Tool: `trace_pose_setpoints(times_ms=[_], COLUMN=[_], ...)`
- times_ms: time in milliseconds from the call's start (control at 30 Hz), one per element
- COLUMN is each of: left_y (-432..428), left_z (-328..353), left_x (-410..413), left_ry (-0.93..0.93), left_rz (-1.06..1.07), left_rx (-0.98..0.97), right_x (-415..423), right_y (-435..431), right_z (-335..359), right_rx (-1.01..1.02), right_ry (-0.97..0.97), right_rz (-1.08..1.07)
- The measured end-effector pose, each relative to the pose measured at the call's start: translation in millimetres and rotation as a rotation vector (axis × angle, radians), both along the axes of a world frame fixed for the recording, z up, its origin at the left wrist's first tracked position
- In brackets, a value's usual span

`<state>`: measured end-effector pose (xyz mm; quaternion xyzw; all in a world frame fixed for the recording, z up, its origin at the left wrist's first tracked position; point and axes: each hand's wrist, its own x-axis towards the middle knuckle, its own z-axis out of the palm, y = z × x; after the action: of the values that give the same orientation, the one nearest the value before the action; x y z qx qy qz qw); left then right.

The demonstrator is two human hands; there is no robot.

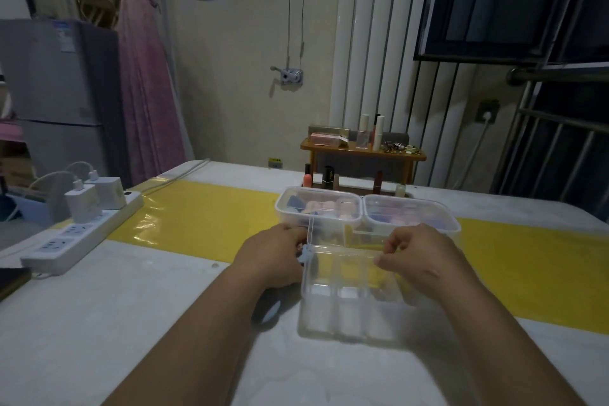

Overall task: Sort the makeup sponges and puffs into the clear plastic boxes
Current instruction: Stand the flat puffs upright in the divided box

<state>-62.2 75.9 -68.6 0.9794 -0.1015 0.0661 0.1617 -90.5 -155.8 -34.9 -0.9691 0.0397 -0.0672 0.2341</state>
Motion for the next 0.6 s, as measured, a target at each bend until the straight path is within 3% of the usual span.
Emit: trace_pose_setpoints(times_ms=[267,333,467,600], left_y=[6,12,23,31], left_z=[6,10,22,29], left_x=[-7,-7,-16,-16], left_ry=[0.002,0.081,0.258,0.230], left_rz=[0.031,-0.010,-0.137,-0.018], left_rx=[0.393,0.255,-0.271,-0.516], right_x=[-1,-1,-3,-7], right_y=[-5,-4,6,16], right_z=[4,4,-1,-1], right_rx=[-0.025,-0.024,0.065,0.098], right_ry=[0.034,0.006,-0.201,-0.284], right_rz=[-0.056,-0.038,0.076,0.166])
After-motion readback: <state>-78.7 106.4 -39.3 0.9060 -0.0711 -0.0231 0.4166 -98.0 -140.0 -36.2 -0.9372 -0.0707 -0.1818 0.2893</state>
